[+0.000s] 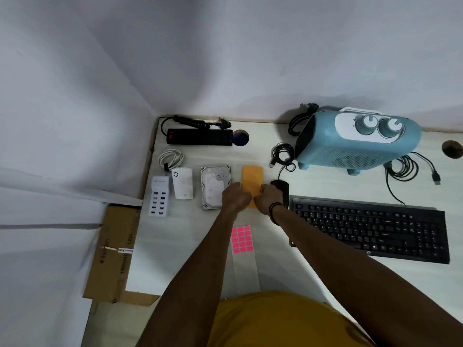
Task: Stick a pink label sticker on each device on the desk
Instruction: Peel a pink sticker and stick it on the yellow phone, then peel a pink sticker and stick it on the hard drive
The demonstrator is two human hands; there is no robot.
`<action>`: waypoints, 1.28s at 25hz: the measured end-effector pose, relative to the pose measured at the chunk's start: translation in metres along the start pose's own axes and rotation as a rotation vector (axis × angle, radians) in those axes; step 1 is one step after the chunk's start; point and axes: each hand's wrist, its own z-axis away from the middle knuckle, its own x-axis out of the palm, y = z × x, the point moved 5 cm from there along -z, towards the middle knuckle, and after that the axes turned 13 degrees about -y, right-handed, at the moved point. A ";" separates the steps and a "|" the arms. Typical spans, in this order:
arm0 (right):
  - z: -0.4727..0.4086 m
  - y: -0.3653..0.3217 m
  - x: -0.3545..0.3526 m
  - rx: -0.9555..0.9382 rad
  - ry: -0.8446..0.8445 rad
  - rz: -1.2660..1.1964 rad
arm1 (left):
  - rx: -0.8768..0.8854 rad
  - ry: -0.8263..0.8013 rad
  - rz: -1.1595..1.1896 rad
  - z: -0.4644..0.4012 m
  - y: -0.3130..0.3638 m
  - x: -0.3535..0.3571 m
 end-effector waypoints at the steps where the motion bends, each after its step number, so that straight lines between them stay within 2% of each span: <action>1: 0.005 0.001 0.003 -0.038 0.028 -0.020 | 0.025 0.026 0.013 0.008 -0.004 0.000; 4: 0.022 0.011 0.020 -0.118 0.072 -0.142 | 0.098 0.072 -0.051 0.033 -0.028 0.004; 6: 0.033 0.023 0.035 -0.125 0.043 -0.150 | 0.099 0.061 -0.066 0.048 -0.055 0.011; 8: 0.044 0.038 0.050 -0.087 -0.003 -0.153 | 0.080 0.041 -0.130 0.061 -0.084 0.018; 11: 0.056 0.064 0.075 0.038 -0.074 -0.140 | 0.092 0.014 -0.369 0.074 -0.122 0.033; 15: 0.067 0.084 0.098 0.142 -0.069 -0.074 | 0.076 -0.133 -0.606 0.086 -0.157 0.063; 17: 0.069 0.086 0.105 0.164 -0.041 -0.094 | 0.054 -0.177 -0.650 0.090 -0.163 0.073; 20: 0.069 0.087 0.115 0.200 -0.017 -0.126 | 0.036 -0.150 -0.671 0.092 -0.164 0.077; 24: 0.066 0.092 0.128 0.232 -0.088 -0.172 | 0.025 -0.162 -0.637 0.091 -0.168 0.078; 27: 0.068 0.092 0.131 0.224 -0.091 -0.168 | 0.062 -0.120 -0.454 0.089 -0.168 0.072; 30: 0.069 0.084 0.126 0.148 -0.094 -0.286 | 0.021 0.072 0.191 0.098 -0.171 0.051; 32: 0.070 0.074 0.117 0.084 -0.135 -0.393 | -0.037 0.077 0.603 0.102 -0.174 0.044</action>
